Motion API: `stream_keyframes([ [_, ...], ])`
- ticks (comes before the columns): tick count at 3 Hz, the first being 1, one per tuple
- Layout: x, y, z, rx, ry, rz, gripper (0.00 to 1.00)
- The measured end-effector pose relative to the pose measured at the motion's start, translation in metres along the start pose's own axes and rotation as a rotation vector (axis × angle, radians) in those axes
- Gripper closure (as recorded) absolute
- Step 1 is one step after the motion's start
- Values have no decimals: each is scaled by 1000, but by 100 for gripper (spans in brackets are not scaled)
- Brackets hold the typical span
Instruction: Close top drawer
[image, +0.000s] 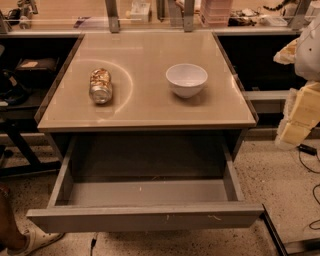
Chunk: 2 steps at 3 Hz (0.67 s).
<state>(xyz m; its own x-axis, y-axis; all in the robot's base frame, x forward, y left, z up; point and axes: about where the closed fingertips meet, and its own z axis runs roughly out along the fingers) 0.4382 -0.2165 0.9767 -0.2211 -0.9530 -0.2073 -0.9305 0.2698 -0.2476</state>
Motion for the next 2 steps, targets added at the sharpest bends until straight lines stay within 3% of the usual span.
stream_keyframes([
  [1,0,0,0,0,0,0,0],
  [2,0,0,0,0,0,0,18],
])
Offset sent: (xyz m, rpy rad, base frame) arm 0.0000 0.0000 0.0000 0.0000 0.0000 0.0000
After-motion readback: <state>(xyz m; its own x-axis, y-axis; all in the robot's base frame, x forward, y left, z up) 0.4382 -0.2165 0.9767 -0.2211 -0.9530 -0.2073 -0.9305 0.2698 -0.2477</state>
